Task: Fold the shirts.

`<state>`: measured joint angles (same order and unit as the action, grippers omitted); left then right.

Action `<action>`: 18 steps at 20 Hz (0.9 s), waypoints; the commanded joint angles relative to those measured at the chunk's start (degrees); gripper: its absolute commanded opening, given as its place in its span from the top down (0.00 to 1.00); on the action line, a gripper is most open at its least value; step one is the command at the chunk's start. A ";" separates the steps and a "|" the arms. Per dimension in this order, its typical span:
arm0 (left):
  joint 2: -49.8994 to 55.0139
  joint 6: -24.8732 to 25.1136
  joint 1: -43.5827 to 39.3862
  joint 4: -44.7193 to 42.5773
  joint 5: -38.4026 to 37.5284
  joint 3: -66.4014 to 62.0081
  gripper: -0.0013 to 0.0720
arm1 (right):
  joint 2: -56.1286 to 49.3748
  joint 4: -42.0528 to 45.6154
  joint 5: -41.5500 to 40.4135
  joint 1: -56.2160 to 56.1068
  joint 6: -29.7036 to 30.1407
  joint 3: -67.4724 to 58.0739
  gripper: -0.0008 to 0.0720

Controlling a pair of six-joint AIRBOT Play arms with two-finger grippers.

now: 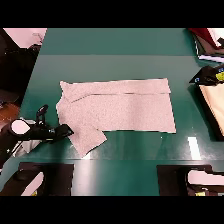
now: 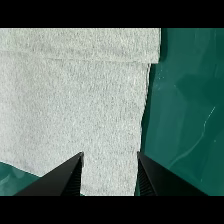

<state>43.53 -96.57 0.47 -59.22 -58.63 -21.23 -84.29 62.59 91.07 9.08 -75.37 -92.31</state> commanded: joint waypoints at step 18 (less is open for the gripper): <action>1.18 16.02 -0.13 13.90 0.66 -3.43 0.95 | 11.74 0.44 -4.50 15.26 0.07 38.82 0.29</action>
<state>44.71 -83.20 0.36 -45.65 -56.34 -22.63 -74.87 63.13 87.94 19.53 -75.33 -64.53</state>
